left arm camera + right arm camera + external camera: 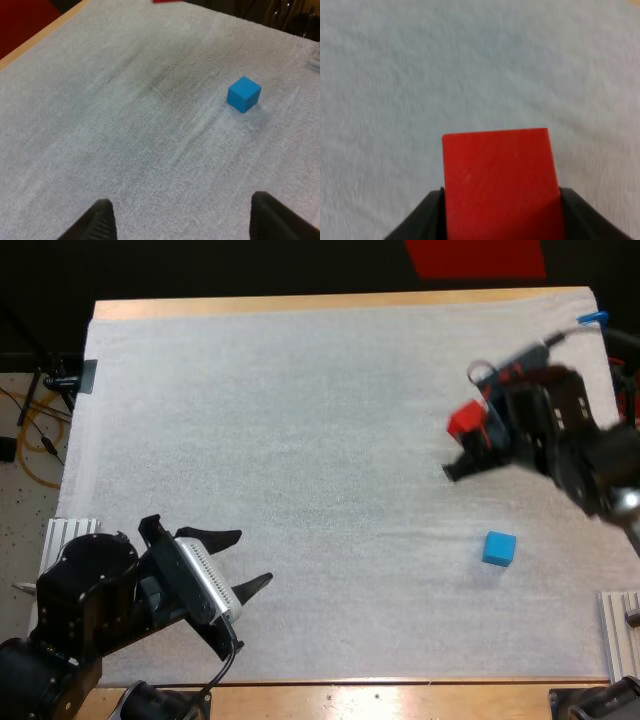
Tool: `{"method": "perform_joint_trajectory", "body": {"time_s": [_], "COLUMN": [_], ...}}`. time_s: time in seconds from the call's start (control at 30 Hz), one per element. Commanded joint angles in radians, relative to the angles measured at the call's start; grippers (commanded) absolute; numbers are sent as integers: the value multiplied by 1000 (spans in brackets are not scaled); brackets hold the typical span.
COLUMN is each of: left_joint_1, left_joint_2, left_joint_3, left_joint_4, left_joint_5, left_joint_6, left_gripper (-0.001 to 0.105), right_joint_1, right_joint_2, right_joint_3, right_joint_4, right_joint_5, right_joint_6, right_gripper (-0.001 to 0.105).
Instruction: Stack red cube on blue cube
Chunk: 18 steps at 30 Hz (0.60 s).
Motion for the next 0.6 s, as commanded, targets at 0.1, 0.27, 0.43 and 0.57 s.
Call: {"method": "perform_joint_trajectory", "body": {"time_s": [0.1, 0.27, 0.43, 0.57], "left_joint_1": [-3, -3, -3, -3], "left_joint_2": [1, 1, 1, 1], "left_joint_3": [-3, -3, -3, -3], "left_joint_4": [-11, -11, -11, -11], "left_joint_5": [1, 1, 1, 1], "left_joint_6": [2, 4, 4, 4], "left_gripper": [57, 57, 57, 57], "right_joint_1": [-3, -3, -3, -3], "right_joint_2": [-108, -210, -280, -331], "right_joint_3": [139, 264, 365, 455], "right_joint_4": [-23, -25, -49, -98], "right_joint_5": [25, 67, 85, 132], "right_joint_6": [62, 105, 149, 182], "right_gripper": [5, 5, 5, 5]}}
